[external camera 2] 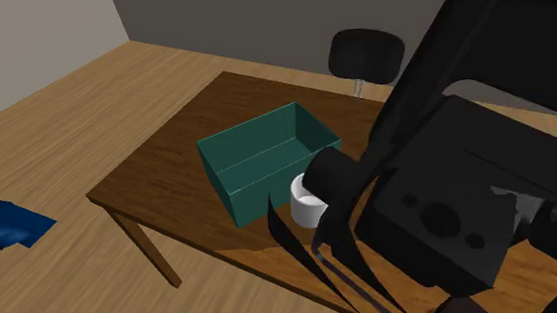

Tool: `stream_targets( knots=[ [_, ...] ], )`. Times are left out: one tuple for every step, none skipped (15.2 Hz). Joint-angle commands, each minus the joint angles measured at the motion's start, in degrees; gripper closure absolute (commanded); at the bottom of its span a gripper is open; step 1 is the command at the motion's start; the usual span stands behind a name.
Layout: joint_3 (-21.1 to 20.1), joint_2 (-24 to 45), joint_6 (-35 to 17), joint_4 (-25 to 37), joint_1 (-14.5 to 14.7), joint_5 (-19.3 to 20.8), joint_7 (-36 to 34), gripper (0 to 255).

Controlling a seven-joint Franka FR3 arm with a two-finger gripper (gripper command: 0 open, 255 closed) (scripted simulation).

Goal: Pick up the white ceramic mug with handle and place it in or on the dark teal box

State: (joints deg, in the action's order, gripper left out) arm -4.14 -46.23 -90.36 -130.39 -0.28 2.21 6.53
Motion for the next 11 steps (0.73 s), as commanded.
stream_targets(
  knots=[
    [0.0,0.0,0.0,0.0,0.0,0.0,0.0,0],
    [0.41,0.7,-1.8,-1.21,-0.18,0.16,0.22,0],
    [0.81,1.47,-3.62,-2.34,-0.37,0.33,0.44,0],
    [1.21,2.33,-5.44,-3.41,-0.56,0.49,0.65,0],
    [1.62,3.26,-7.27,-4.41,-0.76,0.65,0.86,0],
    [2.03,4.27,-9.11,-5.34,-0.95,0.81,1.07,0],
    [2.43,5.36,-10.96,-6.19,-1.14,0.97,1.28,0],
    [2.83,6.52,-12.81,-6.98,-1.35,1.12,1.49,0],
    [3.23,7.77,-14.66,-7.69,-1.55,1.26,1.7,0],
    [3.62,9.09,-16.52,-8.33,-1.76,1.4,1.92,0],
    [4.02,10.48,-18.37,-8.89,-1.96,1.52,2.13,0]
  ],
)
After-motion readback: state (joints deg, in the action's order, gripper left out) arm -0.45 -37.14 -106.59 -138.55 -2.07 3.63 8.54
